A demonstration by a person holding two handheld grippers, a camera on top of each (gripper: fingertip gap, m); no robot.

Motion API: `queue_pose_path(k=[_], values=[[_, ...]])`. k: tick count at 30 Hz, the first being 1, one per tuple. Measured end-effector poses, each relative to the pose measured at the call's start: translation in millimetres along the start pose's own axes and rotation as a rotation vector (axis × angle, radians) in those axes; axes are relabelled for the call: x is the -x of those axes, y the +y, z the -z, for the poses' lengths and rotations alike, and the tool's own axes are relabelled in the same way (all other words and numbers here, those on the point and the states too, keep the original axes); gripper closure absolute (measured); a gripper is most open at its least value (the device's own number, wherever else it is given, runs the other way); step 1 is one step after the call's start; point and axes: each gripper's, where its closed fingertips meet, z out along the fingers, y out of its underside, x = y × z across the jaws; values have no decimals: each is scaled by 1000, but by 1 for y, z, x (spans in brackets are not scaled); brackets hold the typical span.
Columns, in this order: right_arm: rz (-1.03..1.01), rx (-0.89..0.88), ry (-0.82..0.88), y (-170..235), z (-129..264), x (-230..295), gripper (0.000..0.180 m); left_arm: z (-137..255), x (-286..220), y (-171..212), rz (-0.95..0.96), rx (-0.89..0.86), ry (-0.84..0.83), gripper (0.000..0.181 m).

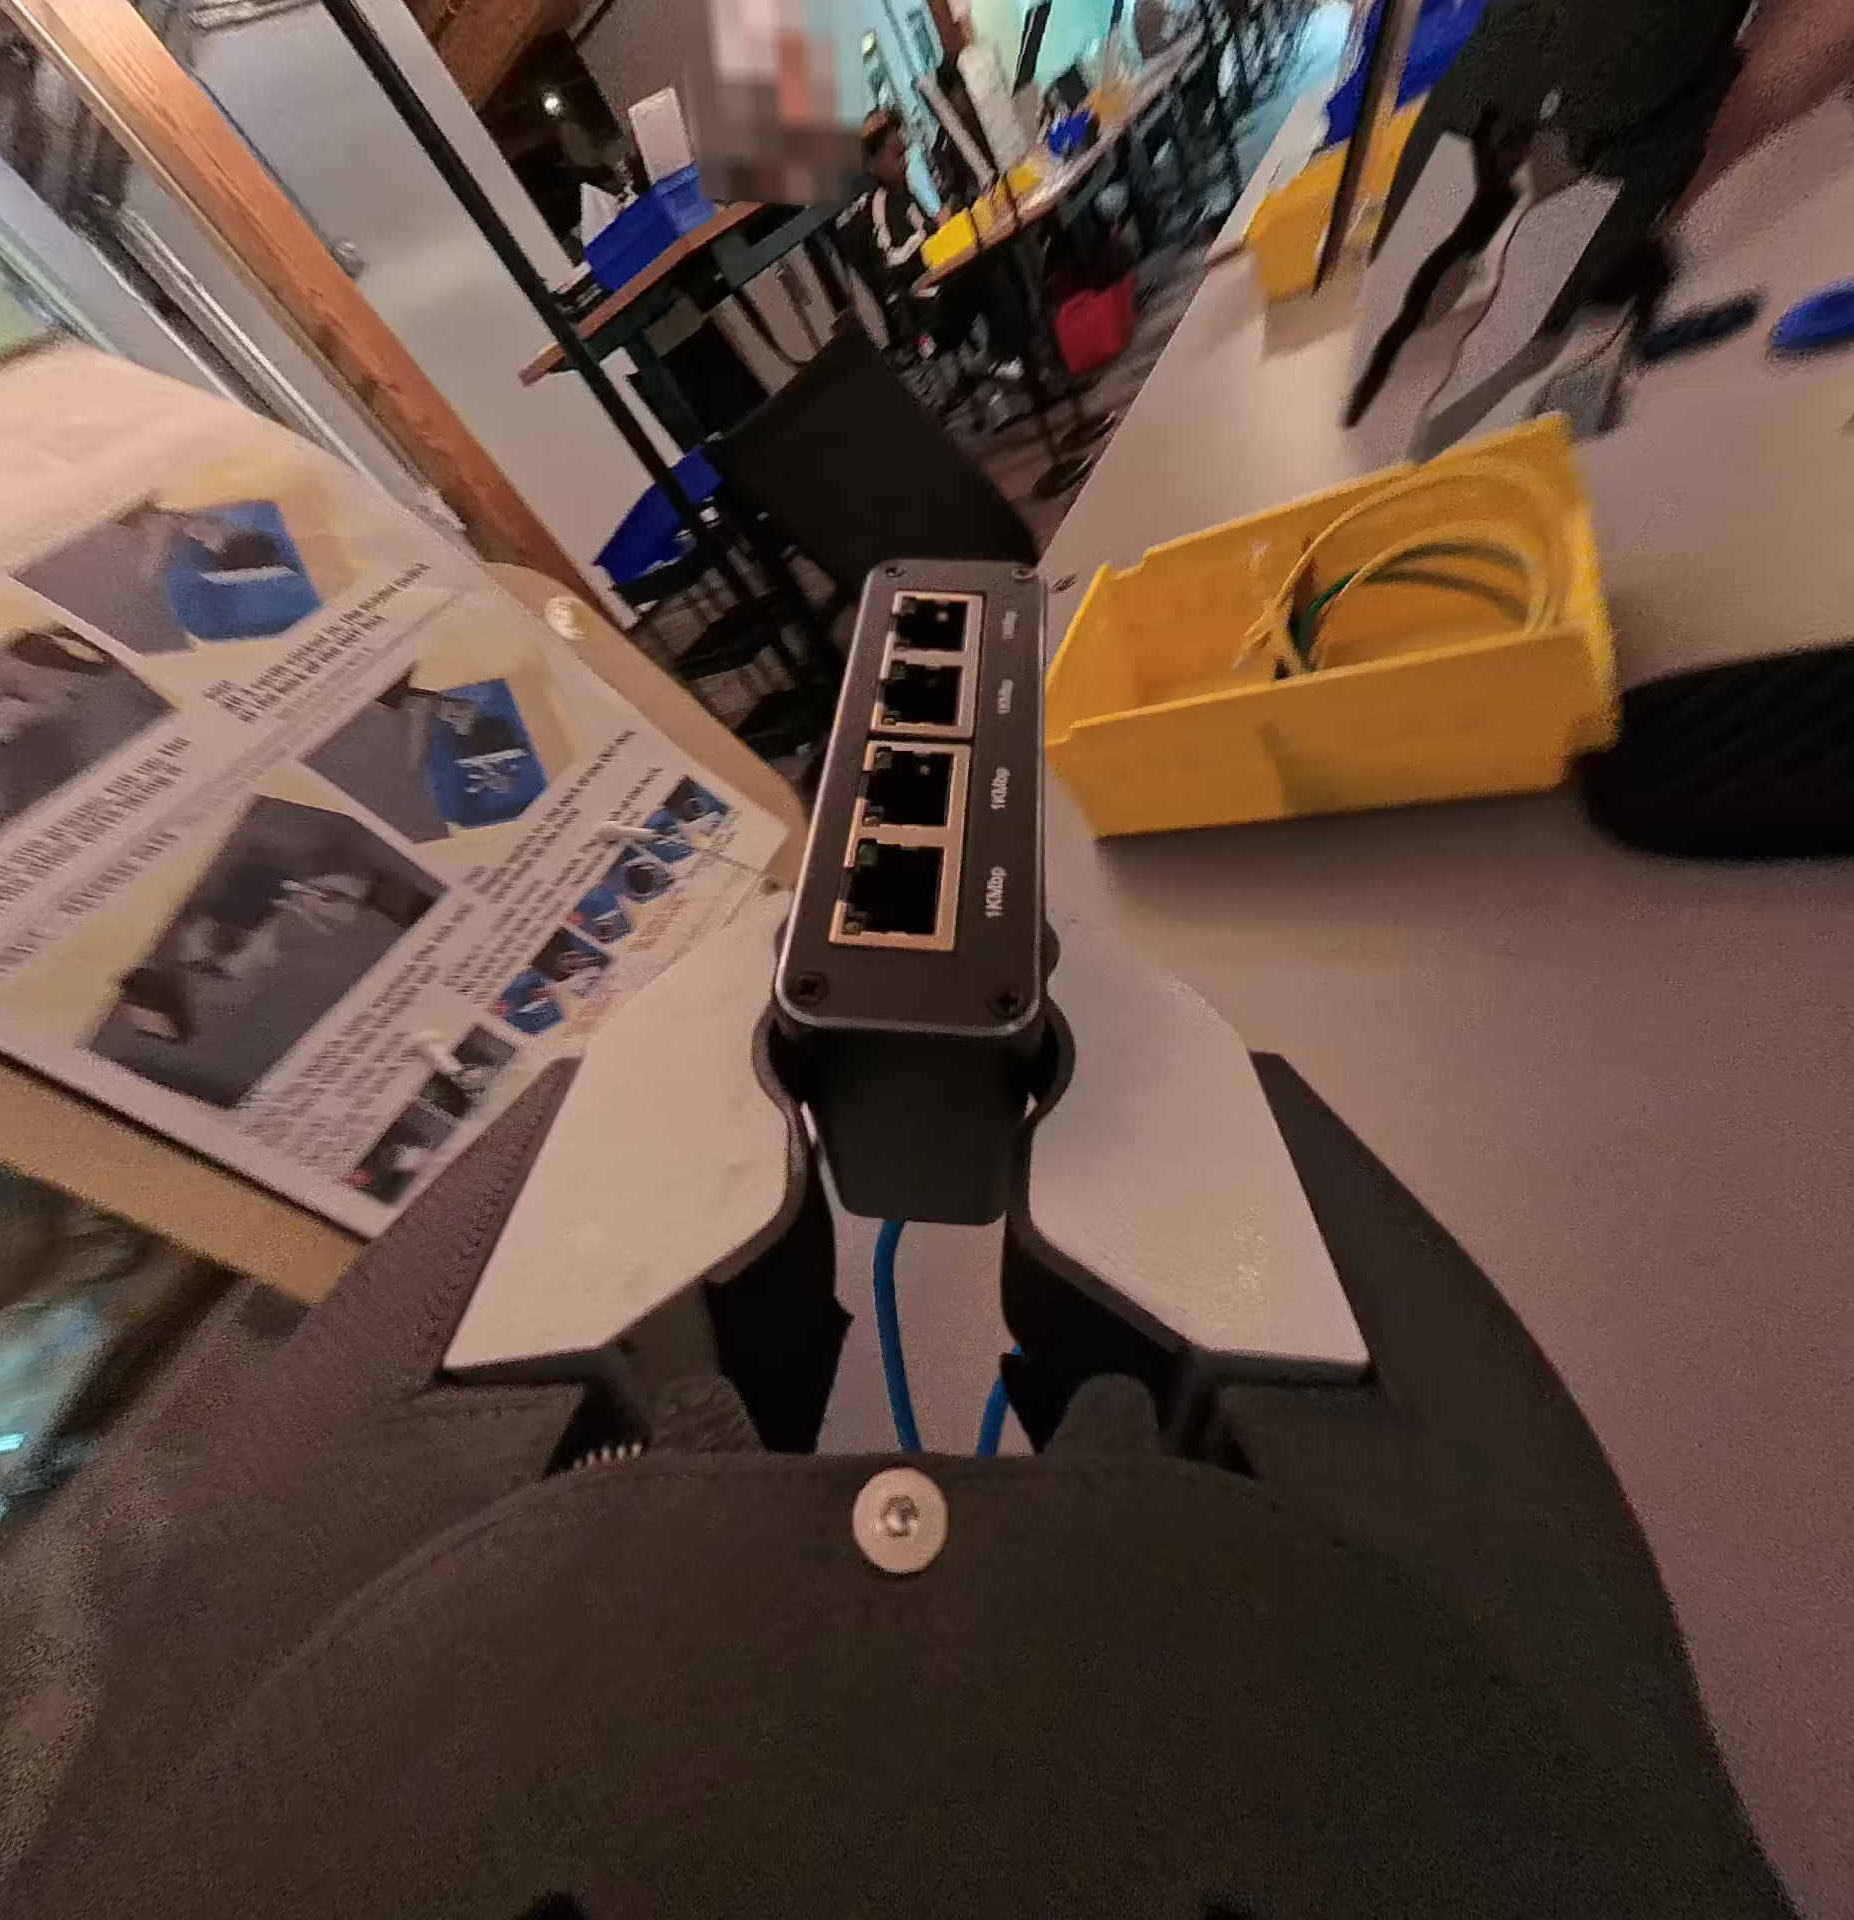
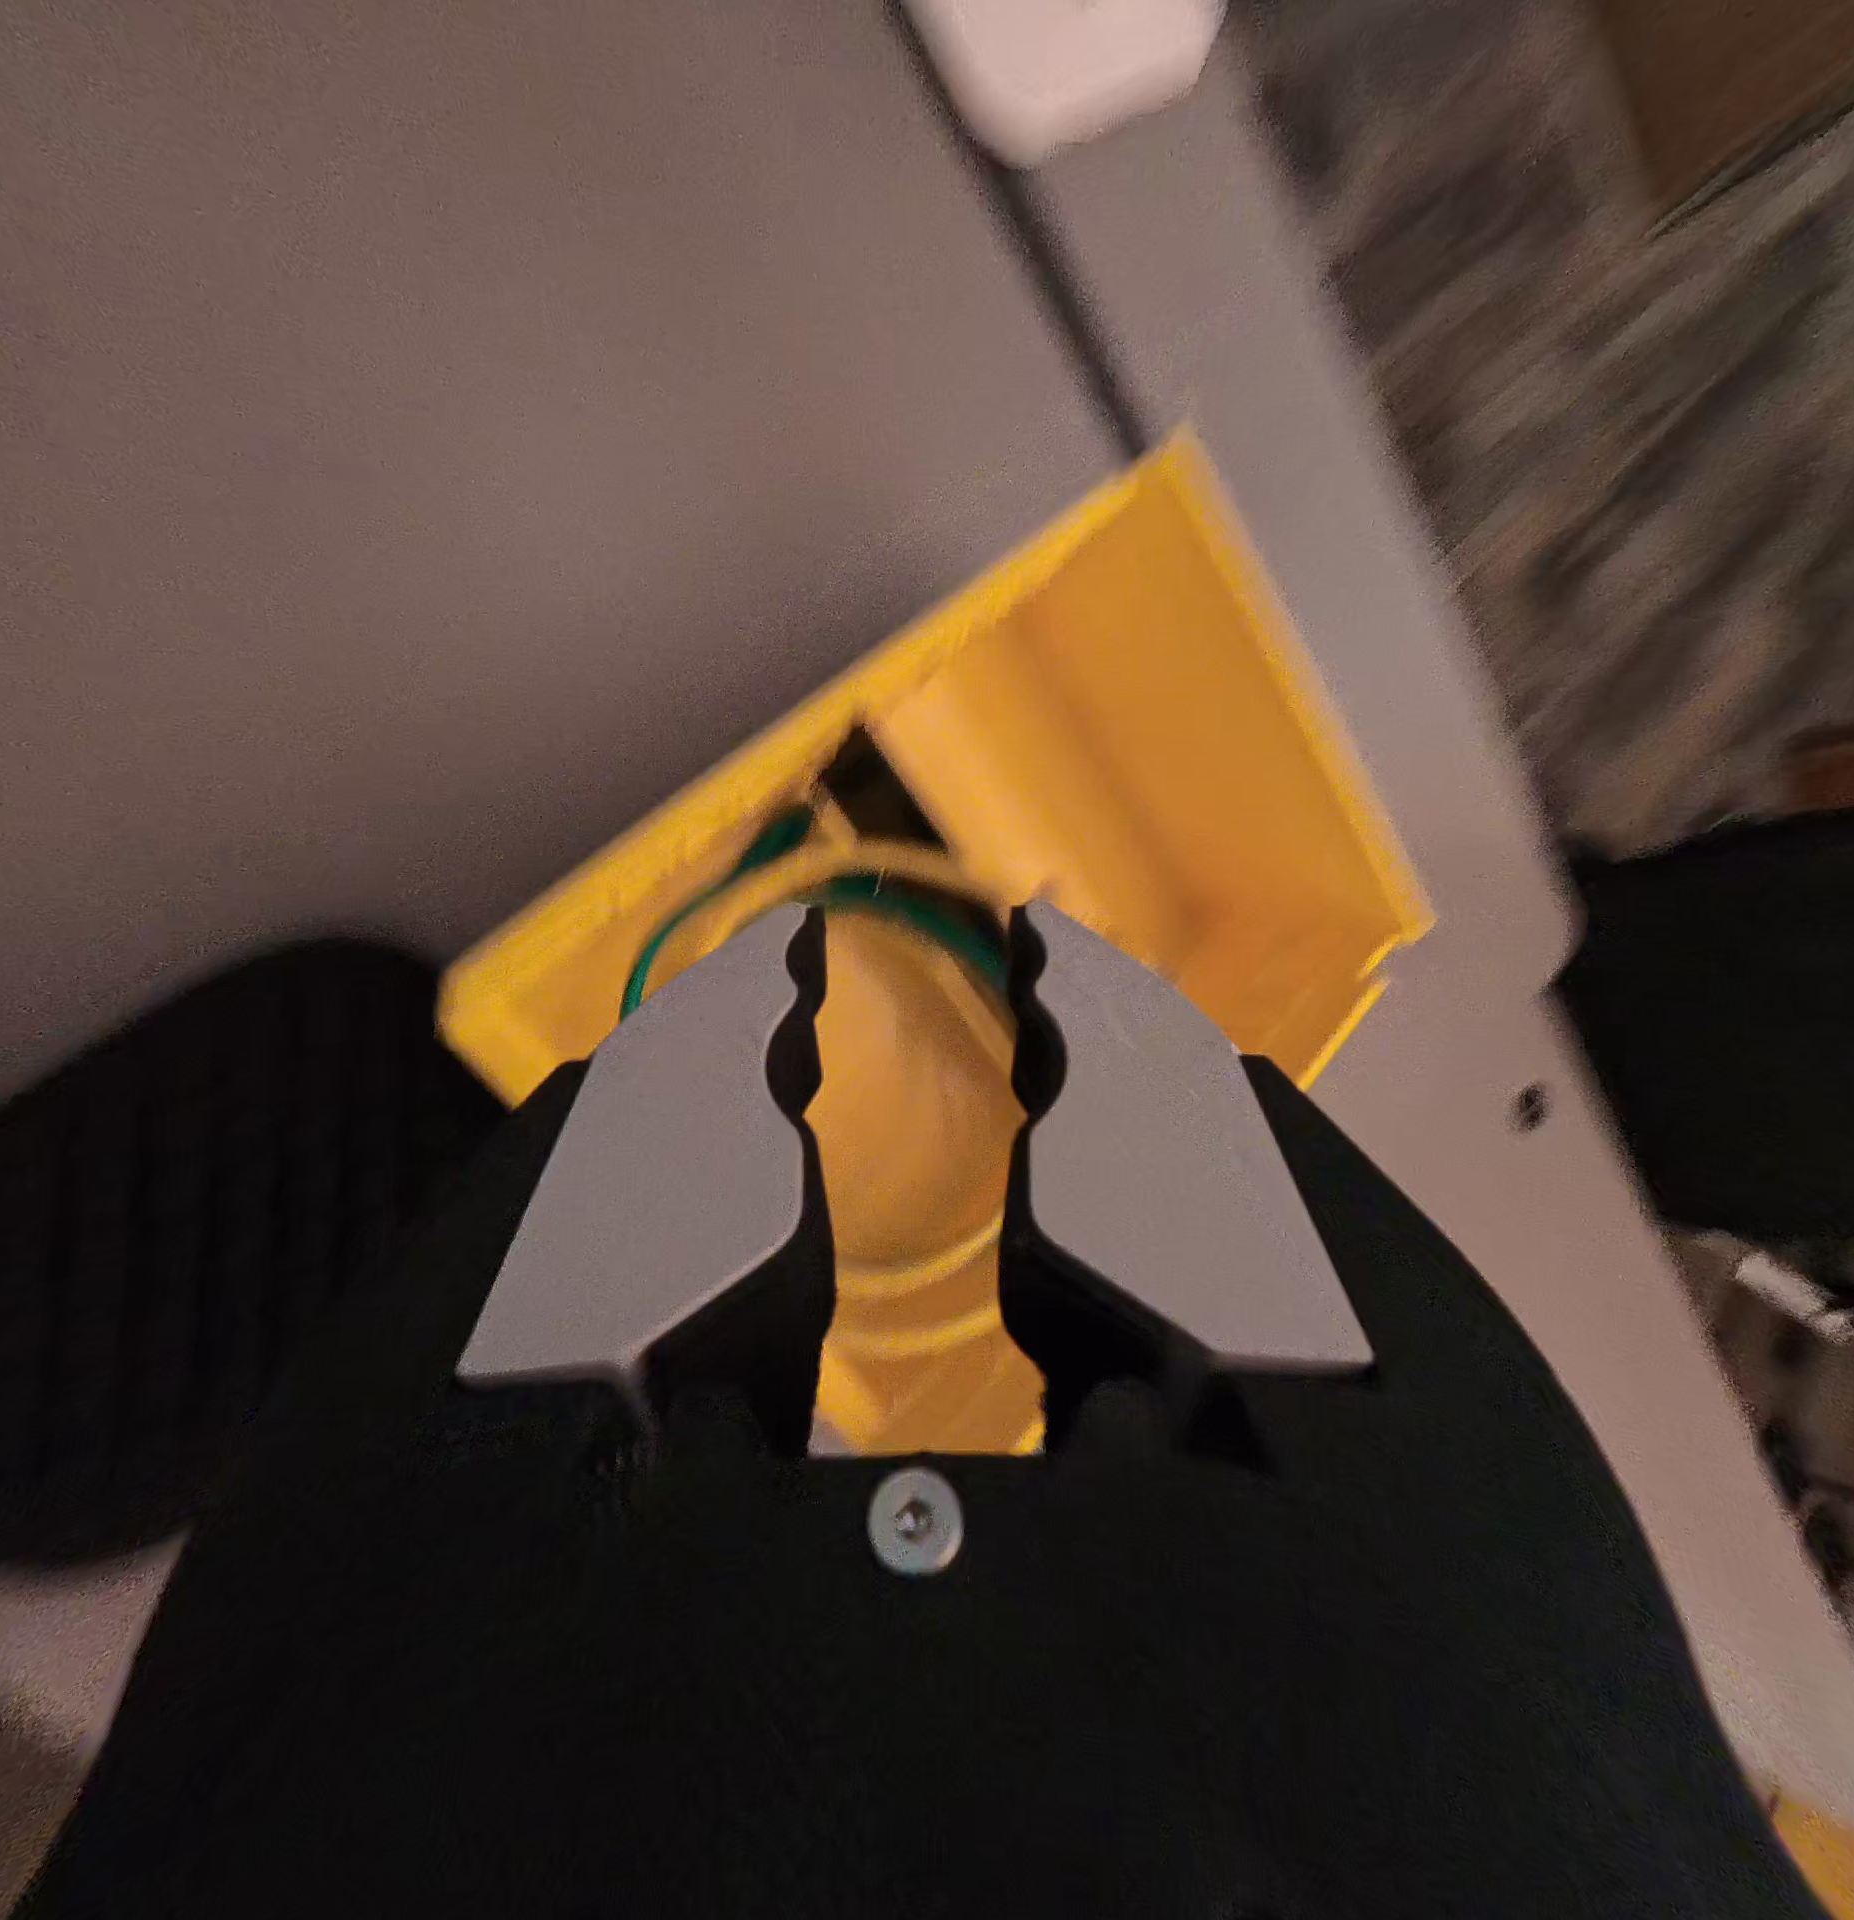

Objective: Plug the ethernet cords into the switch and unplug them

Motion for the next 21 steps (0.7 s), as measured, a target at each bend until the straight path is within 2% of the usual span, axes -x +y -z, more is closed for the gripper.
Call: queue_pose_path(k=[1,3,6,10,13,17,19,21], values=[[16,-99,57,-29,8,2,146,-2,0,-1,62,-24,29,145],[40,-290,129,-87,19,18,146,-6,-1,-1,186,-60,91,145],[97,-535,99,-157,17,71,146,-9,-4,-5,390,-130,198,145],[91,-726,41,-220,-11,133,147,-8,-6,-14,703,-251,382,145],[-1,-819,40,-254,-26,146,146,-12,-4,-12,888,-311,470,145],[-147,-1009,114,-284,-18,132,148,-23,1,-1,1082,-346,519,145],[-111,-1048,118,-290,-16,132,153,-25,2,0,1131,-375,563,145],[-164,-1027,68,-292,-24,128,152,-21,2,-6,1137,-431,620,144]])
